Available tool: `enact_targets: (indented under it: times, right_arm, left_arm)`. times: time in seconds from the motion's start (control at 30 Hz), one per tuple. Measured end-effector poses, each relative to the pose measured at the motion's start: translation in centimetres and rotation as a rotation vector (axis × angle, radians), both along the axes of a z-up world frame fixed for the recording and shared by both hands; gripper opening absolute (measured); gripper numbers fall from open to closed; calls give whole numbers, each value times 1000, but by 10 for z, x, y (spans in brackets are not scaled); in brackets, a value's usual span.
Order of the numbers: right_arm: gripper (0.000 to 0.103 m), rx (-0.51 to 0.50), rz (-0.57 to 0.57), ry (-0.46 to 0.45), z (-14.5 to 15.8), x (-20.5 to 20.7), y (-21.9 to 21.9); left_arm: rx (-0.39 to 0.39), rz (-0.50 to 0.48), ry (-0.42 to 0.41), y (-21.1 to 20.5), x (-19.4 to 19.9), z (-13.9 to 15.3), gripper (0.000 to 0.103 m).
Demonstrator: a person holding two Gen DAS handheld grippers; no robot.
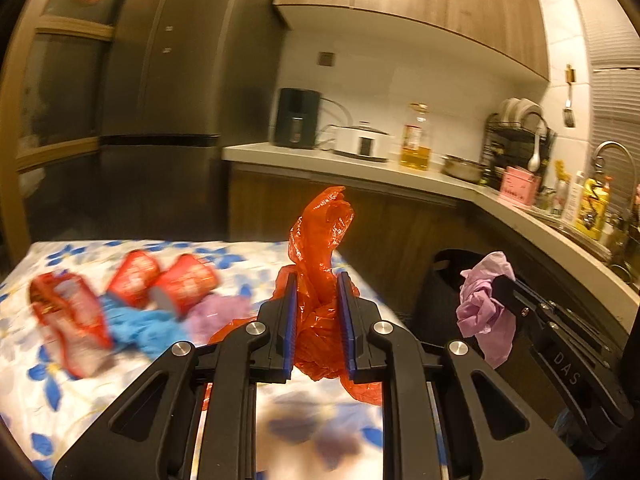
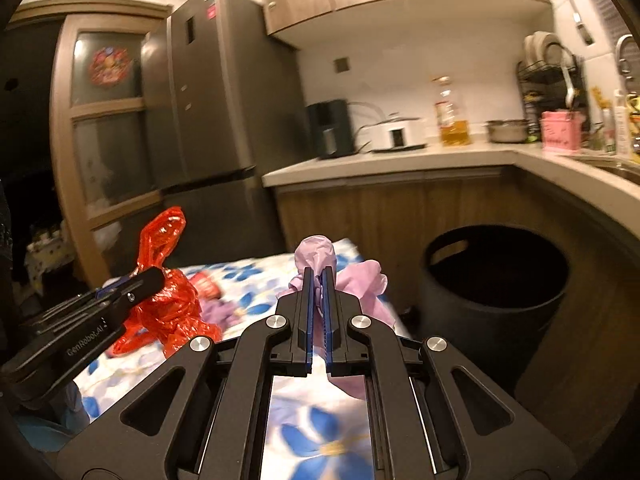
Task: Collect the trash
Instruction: 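Carry the red bag and purple glove over the black bin and open both tools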
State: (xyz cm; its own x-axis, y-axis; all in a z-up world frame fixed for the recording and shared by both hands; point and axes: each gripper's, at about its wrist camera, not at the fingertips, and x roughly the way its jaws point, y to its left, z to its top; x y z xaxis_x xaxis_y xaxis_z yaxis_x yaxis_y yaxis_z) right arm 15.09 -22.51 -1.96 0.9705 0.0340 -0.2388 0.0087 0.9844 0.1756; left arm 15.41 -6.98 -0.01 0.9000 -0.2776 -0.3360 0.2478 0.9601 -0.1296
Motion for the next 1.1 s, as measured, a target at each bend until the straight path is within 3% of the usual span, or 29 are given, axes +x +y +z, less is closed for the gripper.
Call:
enact_targets:
  times: [0.43,0.7,1.1]
  right_arm:
    - [4,-2,-226,-63,20,6,-106]
    - [4,-2,-262,-68,18,16,-137]
    - [4,10,-272,-64,18,26,-161]
  left_arm:
    - [-4,-159,-77,-113,40,28,19]
    - [8,-214,-60,-168,63,26,19]
    - [19,-251,-42,-201,79,17,19]
